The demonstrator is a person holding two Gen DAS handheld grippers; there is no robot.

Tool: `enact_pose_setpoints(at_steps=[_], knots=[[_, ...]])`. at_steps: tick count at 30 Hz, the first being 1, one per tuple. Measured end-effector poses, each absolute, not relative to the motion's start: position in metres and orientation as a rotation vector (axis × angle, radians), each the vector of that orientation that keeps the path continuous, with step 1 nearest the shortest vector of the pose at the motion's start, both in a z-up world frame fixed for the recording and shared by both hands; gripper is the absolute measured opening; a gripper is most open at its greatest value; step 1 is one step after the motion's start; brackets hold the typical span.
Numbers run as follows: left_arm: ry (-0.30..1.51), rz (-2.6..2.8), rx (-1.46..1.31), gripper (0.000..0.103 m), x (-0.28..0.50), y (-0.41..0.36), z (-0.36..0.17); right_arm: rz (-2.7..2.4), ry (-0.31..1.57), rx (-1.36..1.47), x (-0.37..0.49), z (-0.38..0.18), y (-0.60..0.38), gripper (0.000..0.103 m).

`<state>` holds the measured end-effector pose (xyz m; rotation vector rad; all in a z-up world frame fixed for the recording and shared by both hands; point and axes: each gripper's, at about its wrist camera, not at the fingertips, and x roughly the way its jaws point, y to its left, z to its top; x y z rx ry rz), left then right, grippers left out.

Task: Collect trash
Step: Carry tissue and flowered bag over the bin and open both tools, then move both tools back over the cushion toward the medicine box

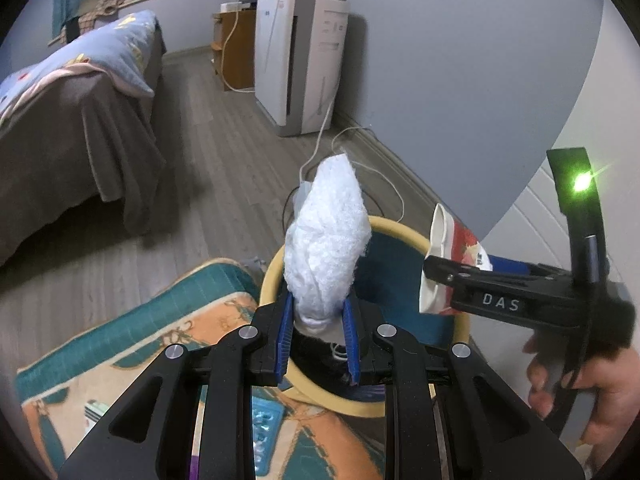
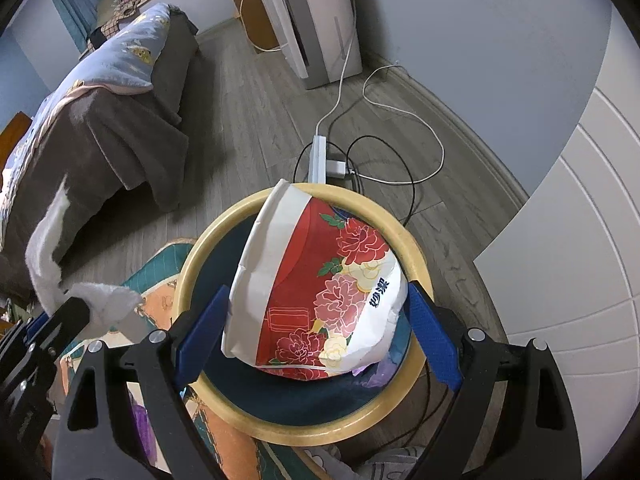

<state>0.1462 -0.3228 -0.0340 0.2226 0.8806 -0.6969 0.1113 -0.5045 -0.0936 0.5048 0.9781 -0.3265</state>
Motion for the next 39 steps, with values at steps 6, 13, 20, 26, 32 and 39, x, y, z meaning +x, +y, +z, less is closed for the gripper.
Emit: enact_pose_setpoints(at_steps=[6, 13, 20, 26, 32, 39], knots=[[0.868, -0.690, 0.192, 0.059, 0.151, -0.319, -0.030, -0.302, 0.991, 0.488, 0.115, -0.095, -0.498, 0.093], [0.859, -0.605, 0.183, 0.095, 0.149, -0.295, -0.032, -0.285, 1.000, 0.463, 0.117, -0.096, -0.493, 0.097], [0.890, -0.496, 0.175, 0.095, 0.142, -0.239, -0.038, -0.263, 1.010, 0.372, 0.121, -0.091, -0.468, 0.097], [0.887, -0.394, 0.177, 0.096, 0.126, -0.174, -0.033, -0.193, 1.007, 0.267, 0.125, -0.083, -0.424, 0.097], [0.899, -0.301, 0.180, 0.096, 0.117, -0.117, -0.030, -0.135, 1.024, 0.132, 0.127, -0.081, -0.374, 0.097], [0.894, -0.222, 0.185, 0.096, 0.098, -0.063, -0.042, -0.037, 1.076, 0.125, 0.123, -0.093, -0.332, 0.097]])
